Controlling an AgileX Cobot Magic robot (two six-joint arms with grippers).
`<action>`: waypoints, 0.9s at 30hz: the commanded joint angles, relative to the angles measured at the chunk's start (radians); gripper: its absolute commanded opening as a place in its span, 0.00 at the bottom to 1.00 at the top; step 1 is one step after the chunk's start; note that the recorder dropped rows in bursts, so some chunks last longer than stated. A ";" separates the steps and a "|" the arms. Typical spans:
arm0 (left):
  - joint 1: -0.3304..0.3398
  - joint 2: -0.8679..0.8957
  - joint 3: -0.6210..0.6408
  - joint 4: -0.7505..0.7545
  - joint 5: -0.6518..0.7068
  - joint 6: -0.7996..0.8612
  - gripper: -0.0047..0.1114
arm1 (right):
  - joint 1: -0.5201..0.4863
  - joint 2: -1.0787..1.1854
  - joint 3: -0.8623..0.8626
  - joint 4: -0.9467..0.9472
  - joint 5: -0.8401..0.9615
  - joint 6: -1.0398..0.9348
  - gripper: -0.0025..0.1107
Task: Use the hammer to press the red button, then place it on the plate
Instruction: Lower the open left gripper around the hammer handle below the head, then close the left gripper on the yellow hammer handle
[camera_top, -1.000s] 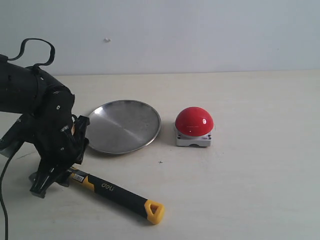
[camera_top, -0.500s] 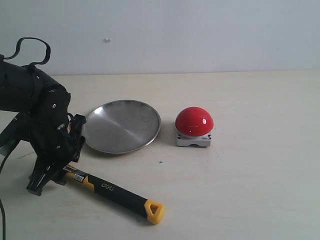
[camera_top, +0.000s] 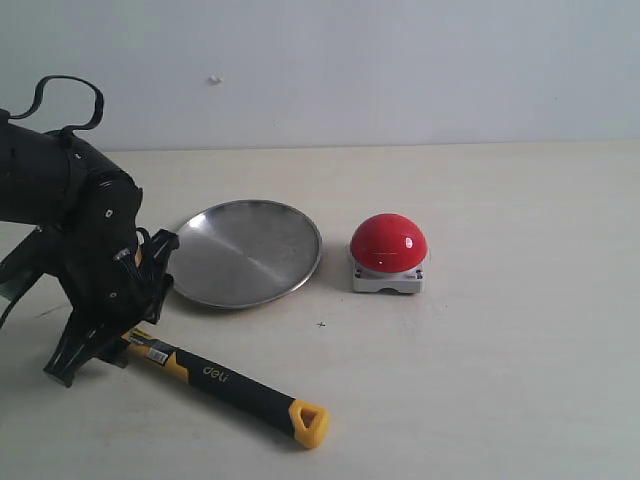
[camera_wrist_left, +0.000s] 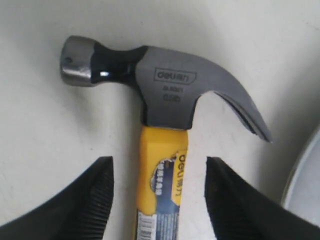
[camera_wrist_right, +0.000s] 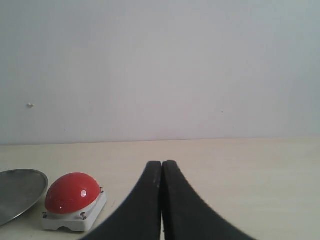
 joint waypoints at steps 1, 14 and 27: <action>0.003 -0.001 0.000 -0.042 0.034 0.063 0.51 | -0.005 -0.007 0.005 -0.002 -0.007 -0.006 0.02; 0.131 -0.001 0.000 -0.269 -0.004 0.210 0.57 | -0.005 -0.007 0.005 -0.002 -0.007 -0.006 0.02; 0.133 -0.001 -0.003 -0.269 -0.035 0.212 0.57 | -0.005 -0.007 0.005 -0.002 -0.007 -0.006 0.02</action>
